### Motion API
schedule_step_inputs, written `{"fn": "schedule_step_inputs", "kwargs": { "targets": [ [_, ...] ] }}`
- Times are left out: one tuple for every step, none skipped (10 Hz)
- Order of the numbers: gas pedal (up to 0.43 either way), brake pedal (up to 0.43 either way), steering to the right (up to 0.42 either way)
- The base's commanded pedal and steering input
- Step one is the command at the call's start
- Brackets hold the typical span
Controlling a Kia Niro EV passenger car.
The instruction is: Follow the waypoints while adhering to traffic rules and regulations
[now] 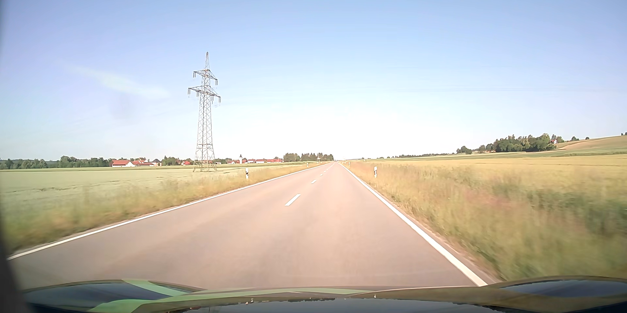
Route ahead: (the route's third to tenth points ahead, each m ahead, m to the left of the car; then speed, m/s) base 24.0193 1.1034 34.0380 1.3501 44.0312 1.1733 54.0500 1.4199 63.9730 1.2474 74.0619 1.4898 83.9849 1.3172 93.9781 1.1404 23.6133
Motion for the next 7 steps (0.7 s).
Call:
{"fn": "schedule_step_inputs", "kwargs": {
  "targets": [
    [0.220, 0.000, -0.002],
    [0.220, 0.000, -0.002],
    [0.228, 0.000, -0.001],
    [0.228, 0.000, 0.000],
    [0.240, 0.000, 0.000],
    [0.240, 0.000, 0.000],
    [0.240, 0.000, 0.000]
  ]
}}
